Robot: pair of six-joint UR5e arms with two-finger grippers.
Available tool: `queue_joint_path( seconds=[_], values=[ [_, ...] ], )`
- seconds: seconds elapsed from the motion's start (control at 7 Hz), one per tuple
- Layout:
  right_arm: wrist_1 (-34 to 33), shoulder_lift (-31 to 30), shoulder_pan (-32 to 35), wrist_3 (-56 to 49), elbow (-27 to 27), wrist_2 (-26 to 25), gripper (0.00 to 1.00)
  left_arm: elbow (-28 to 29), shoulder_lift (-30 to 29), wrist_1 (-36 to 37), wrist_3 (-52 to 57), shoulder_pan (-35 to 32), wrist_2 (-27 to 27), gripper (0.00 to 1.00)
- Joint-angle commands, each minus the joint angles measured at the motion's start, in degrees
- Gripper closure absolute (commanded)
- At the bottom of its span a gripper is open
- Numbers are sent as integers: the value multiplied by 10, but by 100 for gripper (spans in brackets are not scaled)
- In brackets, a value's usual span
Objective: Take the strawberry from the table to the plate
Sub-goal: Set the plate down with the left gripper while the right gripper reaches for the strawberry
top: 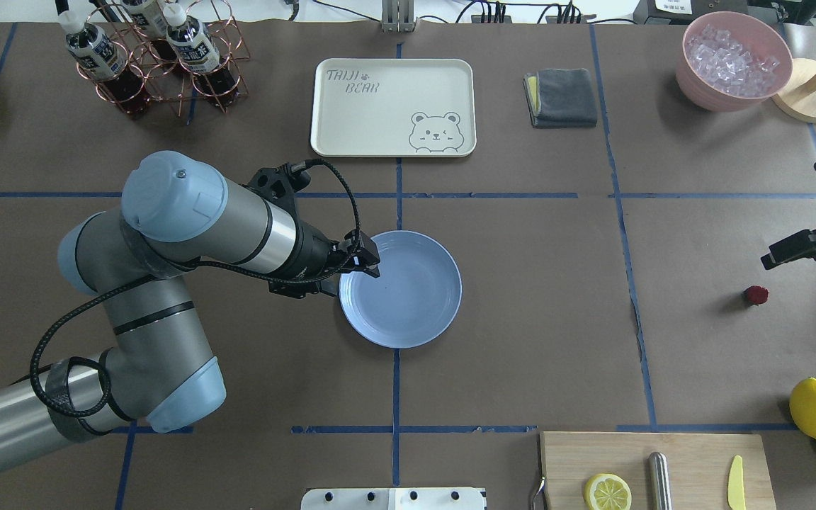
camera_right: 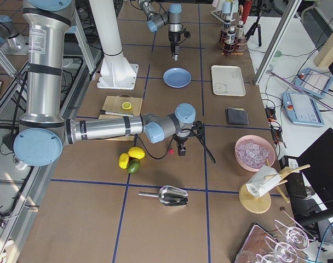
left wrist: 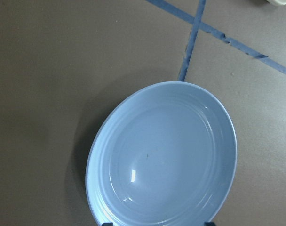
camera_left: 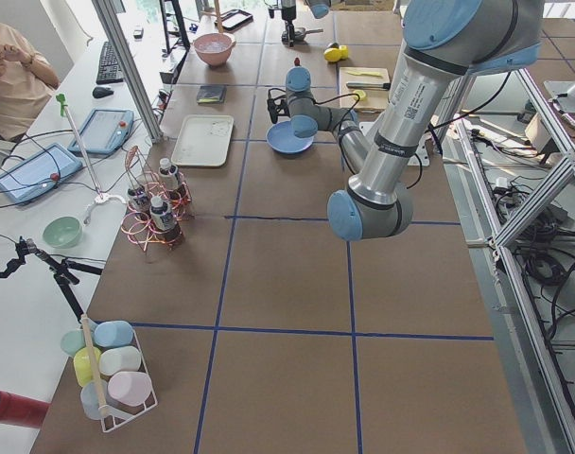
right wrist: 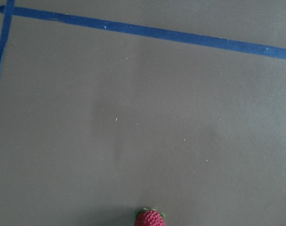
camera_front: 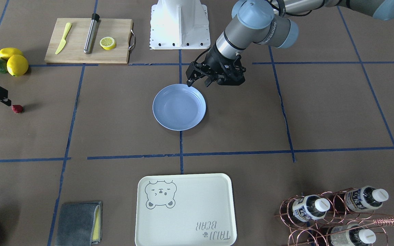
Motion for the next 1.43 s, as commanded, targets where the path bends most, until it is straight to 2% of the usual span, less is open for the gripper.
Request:
queue_joint_path(
  seconds=[0.0,0.29,0.43,0.57,0.71,1.0,1.14,1.29],
  values=[
    [57,-6,-64,97,-22,-53,0,-3,1,0,-1,-2,1,23],
    [53,-10,-74,99,-35,-53,5,-2,2,0,-2,-2,1,23],
    [53,-15,-74,99,-36,-53,14,-2,2,0,-1,-2,2,23],
    [53,-15,-73,99,-35,-52,47,-2,2,0,-1,-2,1,23],
    [53,-14,-73,99,-32,-49,98,-2,2,1,-1,-2,2,23],
    [53,-14,-71,100,-28,-46,100,-2,2,0,-1,-4,2,23],
    [49,-13,-72,110,10,-46,100,-3,2,0,-1,-5,1,23],
    [9,12,-86,179,64,-45,100,-9,2,0,0,-11,1,23]
  ],
)
